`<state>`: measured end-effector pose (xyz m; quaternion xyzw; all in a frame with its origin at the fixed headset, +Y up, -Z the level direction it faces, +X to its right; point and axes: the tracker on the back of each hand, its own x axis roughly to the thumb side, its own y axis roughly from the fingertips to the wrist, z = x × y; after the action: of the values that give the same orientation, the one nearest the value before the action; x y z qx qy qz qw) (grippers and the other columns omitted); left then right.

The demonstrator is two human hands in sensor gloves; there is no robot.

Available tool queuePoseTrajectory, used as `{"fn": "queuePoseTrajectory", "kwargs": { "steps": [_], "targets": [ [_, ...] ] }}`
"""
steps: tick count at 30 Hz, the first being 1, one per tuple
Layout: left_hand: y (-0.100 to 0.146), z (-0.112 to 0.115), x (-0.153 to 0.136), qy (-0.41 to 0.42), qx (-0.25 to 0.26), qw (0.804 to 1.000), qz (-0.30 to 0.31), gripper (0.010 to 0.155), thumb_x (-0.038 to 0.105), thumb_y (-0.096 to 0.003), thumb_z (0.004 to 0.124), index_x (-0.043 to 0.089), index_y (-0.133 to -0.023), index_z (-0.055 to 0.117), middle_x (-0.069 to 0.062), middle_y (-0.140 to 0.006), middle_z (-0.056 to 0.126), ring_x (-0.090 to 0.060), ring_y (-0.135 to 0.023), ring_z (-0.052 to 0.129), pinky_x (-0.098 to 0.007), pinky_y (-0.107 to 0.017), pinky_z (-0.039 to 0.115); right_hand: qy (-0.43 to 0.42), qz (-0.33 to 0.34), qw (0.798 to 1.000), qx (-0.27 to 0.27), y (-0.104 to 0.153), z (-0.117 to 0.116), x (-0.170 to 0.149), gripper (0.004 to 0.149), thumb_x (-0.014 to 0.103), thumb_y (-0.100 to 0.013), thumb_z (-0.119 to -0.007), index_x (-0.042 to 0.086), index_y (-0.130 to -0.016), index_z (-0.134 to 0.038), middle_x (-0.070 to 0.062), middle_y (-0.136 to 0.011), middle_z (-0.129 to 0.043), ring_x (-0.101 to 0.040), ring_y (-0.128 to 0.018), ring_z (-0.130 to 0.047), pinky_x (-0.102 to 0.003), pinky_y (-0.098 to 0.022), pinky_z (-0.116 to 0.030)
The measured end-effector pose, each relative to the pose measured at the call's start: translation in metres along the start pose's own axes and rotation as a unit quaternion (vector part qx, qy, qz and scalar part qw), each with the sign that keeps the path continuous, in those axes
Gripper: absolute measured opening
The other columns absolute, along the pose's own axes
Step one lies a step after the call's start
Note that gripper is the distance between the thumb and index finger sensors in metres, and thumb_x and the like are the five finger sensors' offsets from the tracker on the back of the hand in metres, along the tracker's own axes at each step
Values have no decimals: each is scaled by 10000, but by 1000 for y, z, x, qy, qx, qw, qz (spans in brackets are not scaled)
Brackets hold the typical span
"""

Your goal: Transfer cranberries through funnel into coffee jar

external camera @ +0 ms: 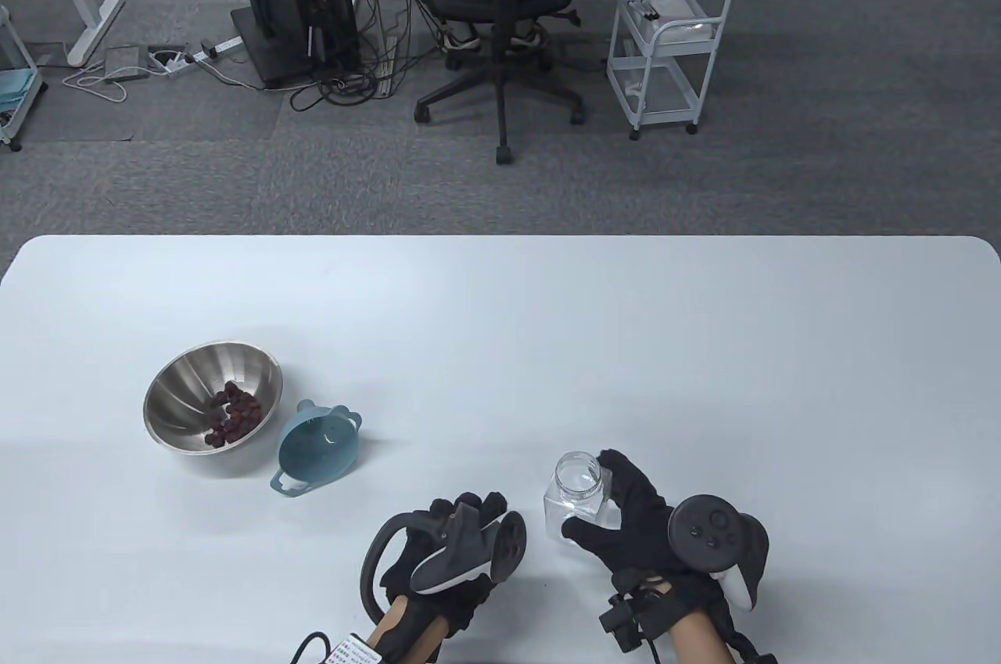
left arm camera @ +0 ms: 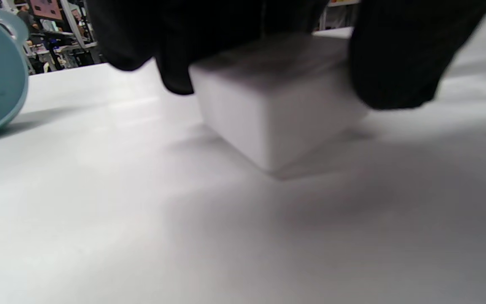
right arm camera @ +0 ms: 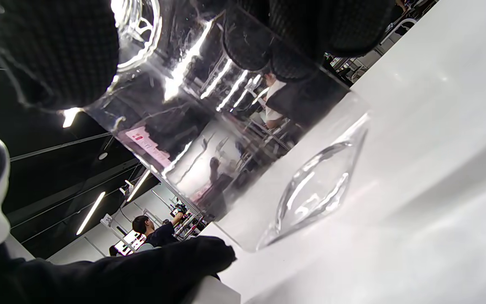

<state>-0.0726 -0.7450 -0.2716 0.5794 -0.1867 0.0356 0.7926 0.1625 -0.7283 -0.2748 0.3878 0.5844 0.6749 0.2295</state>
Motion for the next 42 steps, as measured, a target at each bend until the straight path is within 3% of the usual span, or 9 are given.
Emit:
{"fn": "queuePoseTrajectory", "kwargs": {
  "steps": [6,8,11,14,17,21,26,29,42],
  "targets": [
    [-1,7,5,-17,-12,1000,16,822,633,-455,761,315,-1143,441,-36,-1182,609,-379,-1037,751,-534,-723,669,-5,-1,1000,0,0,1,0,930,560,-342,-943,82,-996,-487,-145,-1012,-709,-390,-874,-831,-504,-618,-720],
    [0,7,3,-11,-14,1000,18,848,678,-454,701,299,-1154,409,-53,-1203,558,-396,-1064,705,-549,-738,644,-9,-1,1000,-2,1,1,0,931,559,-342,-943,81,-997,-485,-145,-1013,-708,-390,-877,-829,-504,-619,-719],
    [4,-1,-7,36,20,999,23,850,701,-458,658,289,-1157,405,-79,-1222,508,-416,-1082,670,-556,-743,637,-16,0,1000,-11,0,4,1,932,558,-344,-943,79,-998,-483,-147,-1013,-707,-393,-877,-829,-505,-617,-719],
    [13,-11,-24,119,91,989,22,832,696,-469,646,276,-1156,434,-90,-1226,498,-428,-1089,655,-558,-746,638,-16,-2,999,-29,-4,9,2,933,556,-348,-944,74,-999,-480,-155,-1016,-702,-393,-883,-826,-504,-615,-724],
    [21,-19,-42,203,169,964,24,817,693,-475,644,266,-1149,470,-91,-1223,505,-432,-1091,651,-562,-758,624,-5,-8,999,-40,-12,15,7,937,543,-356,-952,64,-1000,-468,-165,-1024,-686,-408,-893,-813,-509,-617,-722],
    [26,-20,-59,317,219,922,44,808,691,-485,641,254,-1147,482,-100,-1222,502,-430,-1103,633,-563,-773,601,2,-22,999,-43,-28,18,13,940,525,-367,-957,50,-999,-447,-181,-1032,-658,-423,-907,-788,-514,-623,-716],
    [31,-15,-77,454,246,854,60,816,696,-489,638,241,-1149,484,-109,-1222,498,-429,-1111,616,-567,-778,578,4,-52,996,-67,-56,13,20,942,504,-372,-964,42,-994,-427,-194,-1036,-632,-438,-917,-761,-521,-626,-710],
    [30,-11,-83,493,242,833,63,821,701,-491,636,234,-1149,486,-117,-1222,496,-439,-1111,609,-572,-779,568,0,-79,994,-79,-71,5,19,940,495,-378,-965,37,-992,-419,-199,-1036,-621,-447,-918,-753,-526,-626,-706],
    [26,-7,-86,504,232,830,59,817,695,-492,642,224,-1146,503,-129,-1219,504,-451,-1108,605,-583,-776,557,1,-177,982,-61,-99,-29,-15,942,448,-390,-958,18,-983,-366,-226,-1043,-559,-477,-934,-694,-541,-632,-682]
  ]
}}
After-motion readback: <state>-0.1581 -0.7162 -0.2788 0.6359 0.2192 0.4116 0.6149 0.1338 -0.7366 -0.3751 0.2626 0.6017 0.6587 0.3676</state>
